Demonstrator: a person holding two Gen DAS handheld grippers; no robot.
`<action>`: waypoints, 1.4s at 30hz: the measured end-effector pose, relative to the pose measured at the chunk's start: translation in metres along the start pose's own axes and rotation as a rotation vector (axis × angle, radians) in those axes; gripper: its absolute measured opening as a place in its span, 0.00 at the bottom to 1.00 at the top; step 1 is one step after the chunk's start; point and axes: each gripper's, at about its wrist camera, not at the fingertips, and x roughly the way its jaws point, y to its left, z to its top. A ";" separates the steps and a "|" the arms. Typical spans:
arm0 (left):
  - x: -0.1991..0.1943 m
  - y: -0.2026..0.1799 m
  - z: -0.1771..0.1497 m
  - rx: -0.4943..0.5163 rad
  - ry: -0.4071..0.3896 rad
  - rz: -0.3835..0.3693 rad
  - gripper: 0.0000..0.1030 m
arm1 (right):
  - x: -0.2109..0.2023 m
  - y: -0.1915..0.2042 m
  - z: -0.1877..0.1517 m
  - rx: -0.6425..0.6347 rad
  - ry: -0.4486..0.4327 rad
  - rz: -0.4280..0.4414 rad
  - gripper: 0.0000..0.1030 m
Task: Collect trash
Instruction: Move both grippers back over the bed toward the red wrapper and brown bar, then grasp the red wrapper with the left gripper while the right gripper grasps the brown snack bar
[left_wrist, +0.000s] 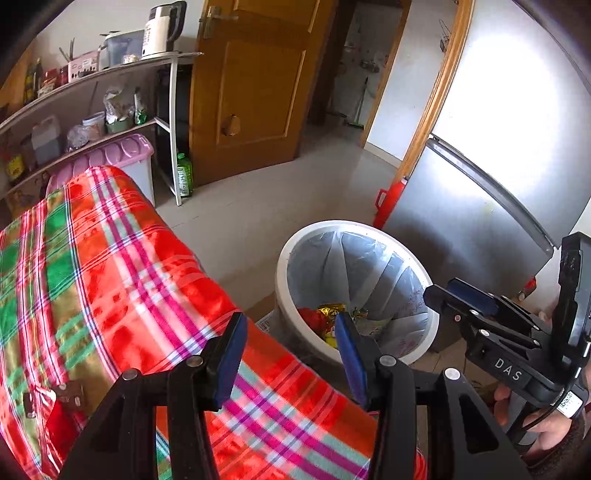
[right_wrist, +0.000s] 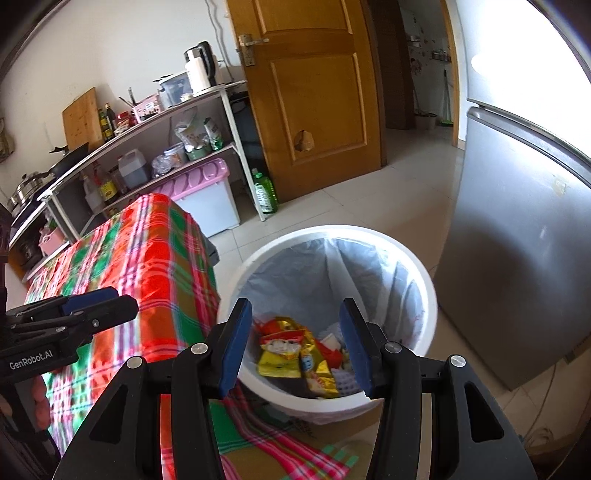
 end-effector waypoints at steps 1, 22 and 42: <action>-0.003 0.004 -0.002 -0.009 -0.002 0.006 0.48 | 0.000 0.005 0.000 -0.006 -0.001 0.008 0.49; -0.086 0.114 -0.066 -0.182 -0.071 0.176 0.54 | 0.006 0.118 -0.016 -0.148 0.016 0.189 0.49; -0.079 0.158 -0.096 -0.180 0.016 0.247 0.64 | 0.021 0.182 -0.028 -0.231 0.056 0.259 0.56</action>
